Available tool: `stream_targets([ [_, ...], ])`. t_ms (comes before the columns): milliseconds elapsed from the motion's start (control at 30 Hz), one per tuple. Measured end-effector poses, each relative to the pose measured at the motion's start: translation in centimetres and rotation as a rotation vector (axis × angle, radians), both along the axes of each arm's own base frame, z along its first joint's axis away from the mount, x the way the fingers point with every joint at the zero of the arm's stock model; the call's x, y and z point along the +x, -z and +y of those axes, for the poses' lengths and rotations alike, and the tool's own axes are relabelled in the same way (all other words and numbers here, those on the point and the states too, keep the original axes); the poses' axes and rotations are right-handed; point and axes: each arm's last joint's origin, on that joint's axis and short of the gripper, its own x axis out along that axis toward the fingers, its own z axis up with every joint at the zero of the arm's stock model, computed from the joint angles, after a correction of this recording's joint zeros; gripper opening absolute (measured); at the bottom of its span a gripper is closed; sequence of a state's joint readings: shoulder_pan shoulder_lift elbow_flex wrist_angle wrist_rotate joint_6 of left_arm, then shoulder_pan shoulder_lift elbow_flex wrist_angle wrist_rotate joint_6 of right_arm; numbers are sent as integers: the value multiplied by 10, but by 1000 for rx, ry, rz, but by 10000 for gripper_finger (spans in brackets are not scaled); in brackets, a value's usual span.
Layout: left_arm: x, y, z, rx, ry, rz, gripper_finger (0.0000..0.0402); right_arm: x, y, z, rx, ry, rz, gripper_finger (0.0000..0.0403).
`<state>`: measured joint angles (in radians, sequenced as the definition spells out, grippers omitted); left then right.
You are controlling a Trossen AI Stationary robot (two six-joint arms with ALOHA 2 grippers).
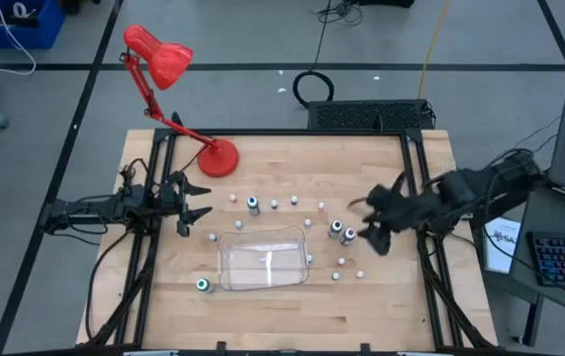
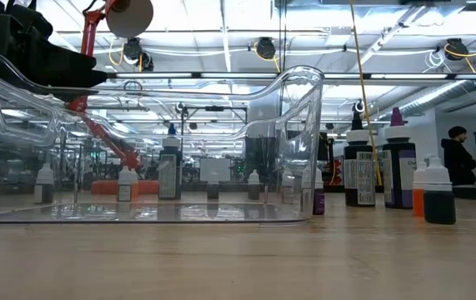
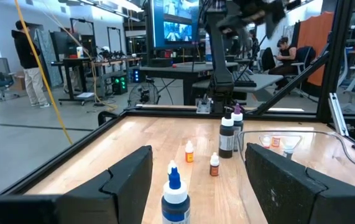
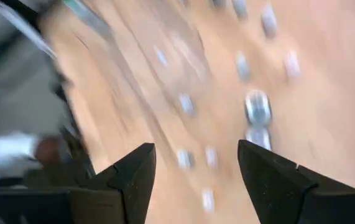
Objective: Pick & Place food coloring
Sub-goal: Put the bottom small orange food coloring into the bin
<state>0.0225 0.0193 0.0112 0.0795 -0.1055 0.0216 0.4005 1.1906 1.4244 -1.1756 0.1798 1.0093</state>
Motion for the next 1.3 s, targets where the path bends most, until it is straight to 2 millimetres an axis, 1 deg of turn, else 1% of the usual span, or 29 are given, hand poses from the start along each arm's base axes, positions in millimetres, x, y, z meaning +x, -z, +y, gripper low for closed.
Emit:
stream_targets([
  [67,0,0,0,0,0,1,257,5,8,13,8,48,205,215],
  [133,0,0,0,0,0,1,258,12,23,29,1,75,376,215],
  [200,0,0,0,0,0,1,257,15,36,44,-14,77,474,215],
  [267,0,0,0,0,0,1,257,16,48,58,-46,70,527,215],
  [367,0,0,0,0,0,1,257,18,69,77,-92,51,559,215],
  [433,0,0,0,0,0,1,257,19,80,87,-120,51,516,215],
  [567,0,0,0,0,0,1,258,20,105,98,-170,50,391,215],
  [633,0,0,0,0,0,1,257,20,119,101,-172,44,354,215],
  [767,0,0,0,0,0,1,257,11,149,99,-194,60,368,215],
  [933,0,0,0,0,0,1,257,5,175,98,-179,67,358,215],
  [1133,0,0,0,0,0,1,257,4,196,97,-127,66,308,215],
  [1300,0,0,0,0,0,1,257,2,203,95,-126,64,305,215],
])
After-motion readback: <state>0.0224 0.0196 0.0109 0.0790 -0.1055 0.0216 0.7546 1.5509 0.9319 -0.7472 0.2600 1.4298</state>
